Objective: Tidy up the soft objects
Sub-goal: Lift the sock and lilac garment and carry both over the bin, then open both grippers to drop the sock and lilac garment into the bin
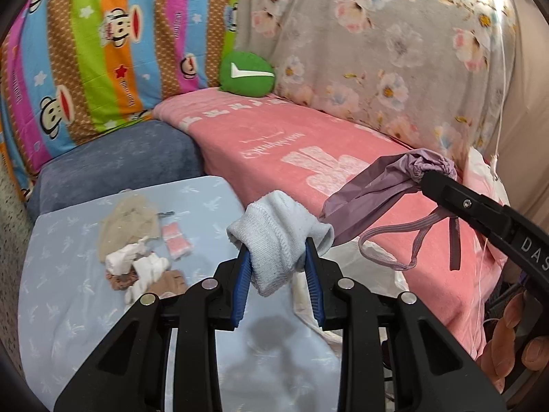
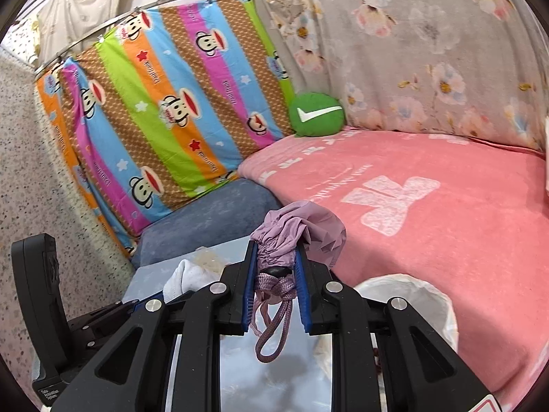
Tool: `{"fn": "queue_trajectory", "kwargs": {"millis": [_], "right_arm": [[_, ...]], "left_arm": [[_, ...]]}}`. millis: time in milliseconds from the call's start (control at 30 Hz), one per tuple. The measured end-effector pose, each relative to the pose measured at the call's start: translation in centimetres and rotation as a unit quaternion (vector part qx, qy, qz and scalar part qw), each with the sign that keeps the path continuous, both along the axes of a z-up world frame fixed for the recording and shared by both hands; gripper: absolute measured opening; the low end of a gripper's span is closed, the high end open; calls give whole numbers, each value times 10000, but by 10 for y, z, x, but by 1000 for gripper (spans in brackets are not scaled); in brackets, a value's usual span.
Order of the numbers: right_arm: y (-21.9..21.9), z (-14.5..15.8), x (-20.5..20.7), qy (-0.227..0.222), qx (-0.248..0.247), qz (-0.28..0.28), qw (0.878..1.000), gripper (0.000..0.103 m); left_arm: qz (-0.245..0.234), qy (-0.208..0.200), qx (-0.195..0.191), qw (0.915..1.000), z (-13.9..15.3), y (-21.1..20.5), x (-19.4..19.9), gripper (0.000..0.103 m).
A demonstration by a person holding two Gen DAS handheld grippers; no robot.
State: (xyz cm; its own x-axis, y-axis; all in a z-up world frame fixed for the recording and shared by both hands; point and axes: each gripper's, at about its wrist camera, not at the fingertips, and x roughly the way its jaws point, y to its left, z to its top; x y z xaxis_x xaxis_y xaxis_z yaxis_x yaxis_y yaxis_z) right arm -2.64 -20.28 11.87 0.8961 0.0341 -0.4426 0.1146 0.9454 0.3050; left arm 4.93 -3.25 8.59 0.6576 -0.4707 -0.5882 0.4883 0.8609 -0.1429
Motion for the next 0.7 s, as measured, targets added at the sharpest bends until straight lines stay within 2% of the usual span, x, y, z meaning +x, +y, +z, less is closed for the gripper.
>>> {"fn": "queue_trajectory", "kwargs": {"millis": [300, 500, 533, 600, 667, 700], "right_arm": [[-55, -29, -16, 273, 250, -533, 9979, 20], [-77, -42, -20, 360, 346, -738, 9960, 23], [-80, -43, -20, 366, 352, -765, 9958, 24], [-84, -46, -20, 389, 358, -816, 9953, 24], [-88, -49, -18, 428, 353, -885, 9945, 25], [-89, -50, -17, 440, 357, -898, 9943, 26]], "left_arm": [[-564, 93, 239, 9981, -14, -58, -8, 31], [-862, 87, 359, 9956, -19, -87, -12, 35], [-899, 64, 374, 9952, -20, -91, -12, 36], [-924, 0, 392, 9949, -20, -97, -12, 46], [-906, -75, 375, 9952, -20, -100, -12, 61], [-885, -101, 369, 9953, -20, -102, -11, 64]]}}
